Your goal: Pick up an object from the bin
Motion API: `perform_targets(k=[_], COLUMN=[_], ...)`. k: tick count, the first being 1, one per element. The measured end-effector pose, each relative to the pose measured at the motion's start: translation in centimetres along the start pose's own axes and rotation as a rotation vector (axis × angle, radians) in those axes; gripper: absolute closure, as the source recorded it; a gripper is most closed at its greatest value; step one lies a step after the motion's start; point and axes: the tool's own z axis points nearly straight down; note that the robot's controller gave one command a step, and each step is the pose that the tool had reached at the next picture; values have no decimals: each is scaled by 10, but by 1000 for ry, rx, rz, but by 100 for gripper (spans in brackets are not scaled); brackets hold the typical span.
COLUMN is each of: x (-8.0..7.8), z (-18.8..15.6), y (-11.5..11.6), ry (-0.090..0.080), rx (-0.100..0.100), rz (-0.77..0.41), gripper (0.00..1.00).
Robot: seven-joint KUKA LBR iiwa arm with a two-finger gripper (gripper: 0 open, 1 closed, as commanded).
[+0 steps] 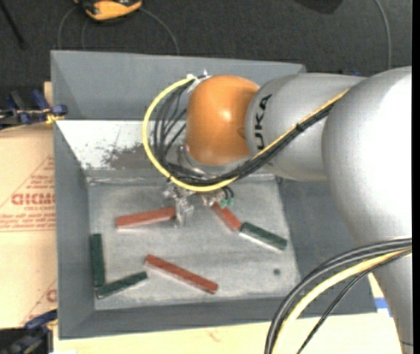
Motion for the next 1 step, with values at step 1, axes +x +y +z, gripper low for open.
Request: perform_targets(k=[1], x=[-2], z=[-23], y=[-1], ry=[-7], rx=[3], rz=[1], gripper=[100])
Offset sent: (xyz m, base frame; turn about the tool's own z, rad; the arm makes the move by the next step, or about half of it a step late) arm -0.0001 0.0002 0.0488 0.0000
